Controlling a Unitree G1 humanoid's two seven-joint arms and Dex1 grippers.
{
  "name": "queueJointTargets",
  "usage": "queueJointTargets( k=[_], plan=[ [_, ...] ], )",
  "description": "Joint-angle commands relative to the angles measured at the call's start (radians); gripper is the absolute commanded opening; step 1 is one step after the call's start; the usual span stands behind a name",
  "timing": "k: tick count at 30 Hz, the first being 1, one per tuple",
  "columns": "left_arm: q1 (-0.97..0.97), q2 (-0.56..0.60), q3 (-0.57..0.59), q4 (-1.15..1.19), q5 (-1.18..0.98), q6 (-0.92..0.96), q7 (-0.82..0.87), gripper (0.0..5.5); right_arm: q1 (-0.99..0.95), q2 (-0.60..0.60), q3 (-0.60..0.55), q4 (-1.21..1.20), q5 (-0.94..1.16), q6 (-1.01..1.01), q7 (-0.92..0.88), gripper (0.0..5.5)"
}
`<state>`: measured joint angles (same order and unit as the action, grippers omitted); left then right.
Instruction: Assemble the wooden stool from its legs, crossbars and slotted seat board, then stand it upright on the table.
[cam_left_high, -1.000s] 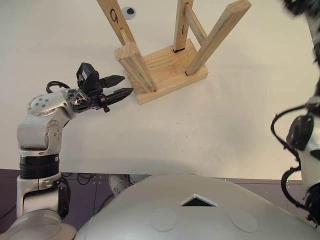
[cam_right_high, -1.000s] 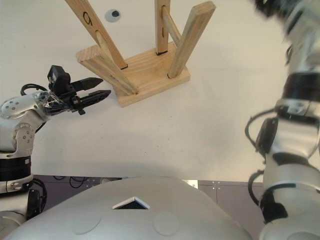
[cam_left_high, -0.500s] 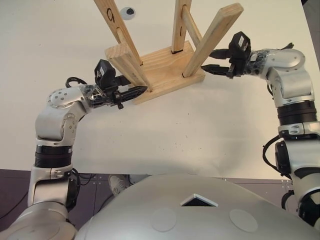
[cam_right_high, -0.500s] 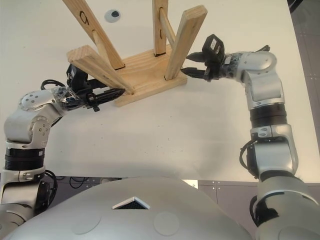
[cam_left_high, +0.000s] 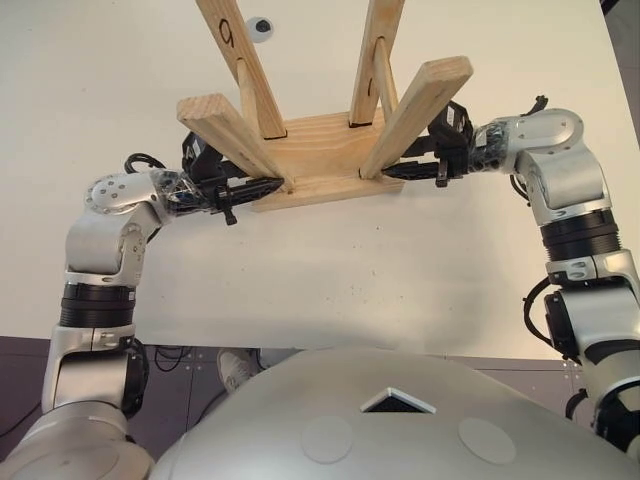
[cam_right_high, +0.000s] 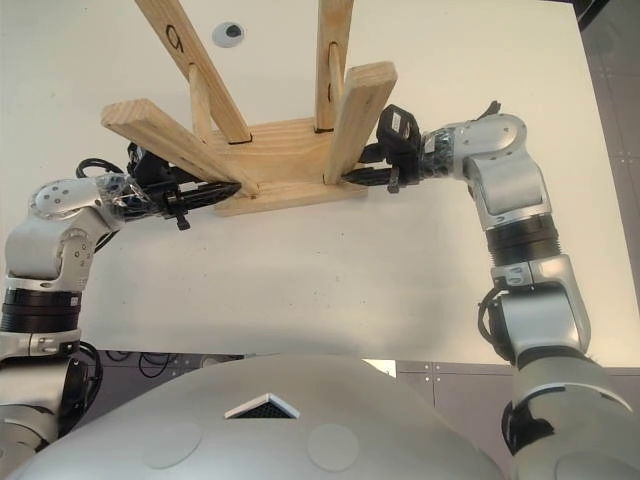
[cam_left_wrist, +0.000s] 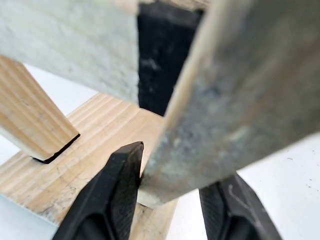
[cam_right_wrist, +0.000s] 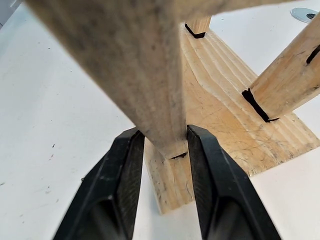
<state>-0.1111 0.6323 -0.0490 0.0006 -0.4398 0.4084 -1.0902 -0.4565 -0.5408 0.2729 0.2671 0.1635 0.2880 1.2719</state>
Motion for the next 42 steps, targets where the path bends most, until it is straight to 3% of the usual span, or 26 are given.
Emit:
queueJointTargets(
  k=[1, 6, 12, 18, 21, 23, 28, 32, 36, 37, 39, 42],
  plan=[
    [0.001, 0.020, -0.059, 0.053, -0.015, 0.110, -0.066, 1.57, 0.050, 0.010, 0.038, -0.040, 0.052, 0.120, 0.053, 1.21],
    [-0.044, 0.071, 0.009, -0.049, -0.244, 0.415, -0.122, 1.57, 0.039, -0.035, -0.018, -0.188, 0.338, 0.593, 0.136, 1.20],
    [-0.275, 0.090, 0.216, -0.053, -0.485, 0.980, 0.087, 1.55, -0.015, -0.051, -0.147, -0.257, 0.602, 1.072, 0.093, 1.17],
    [-0.446, -0.009, 0.247, 0.138, -0.350, 1.192, 0.316, 1.52, -0.102, 0.051, -0.244, -0.146, 0.647, 1.288, -0.041, 0.98],
    [-0.461, -0.031, 0.224, 0.186, -0.317, 1.202, 0.370, 1.52, -0.138, 0.084, -0.253, -0.037, 0.608, 1.291, -0.110, 0.98],
    [-0.455, -0.034, 0.228, 0.197, -0.321, 1.204, 0.382, 2.09, -0.141, 0.085, -0.250, -0.002, 0.595, 1.264, -0.141, 0.98],
    [-0.458, -0.009, 0.313, 0.212, -0.358, 1.204, 0.387, 2.83, -0.090, 0.053, -0.272, -0.052, 0.637, 1.245, -0.155, 2.02],
    [-0.509, 0.077, 0.407, 0.251, -0.402, 1.204, 0.348, 2.87, -0.010, 0.025, -0.360, -0.126, 0.660, 1.199, -0.184, 2.68],
    [-0.618, 0.152, 0.490, 0.376, -0.410, 1.177, 0.313, 2.87, 0.125, 0.029, -0.475, -0.332, 0.683, 1.032, -0.203, 2.68],
    [-0.619, 0.172, 0.482, 0.377, -0.402, 1.133, 0.292, 2.87, 0.167, 0.031, -0.488, -0.397, 0.668, 0.964, -0.216, 2.68],
    [-0.513, 0.219, 0.409, 0.277, -0.329, 0.856, 0.148, 2.87, 0.299, -0.025, -0.427, -0.568, 0.560, 0.763, -0.201, 2.68],
    [-0.312, 0.313, 0.262, 0.220, -0.139, 0.361, -0.159, 2.87, 0.455, -0.230, -0.303, -0.683, 0.355, 0.497, -0.100, 2.68]
  ],
)
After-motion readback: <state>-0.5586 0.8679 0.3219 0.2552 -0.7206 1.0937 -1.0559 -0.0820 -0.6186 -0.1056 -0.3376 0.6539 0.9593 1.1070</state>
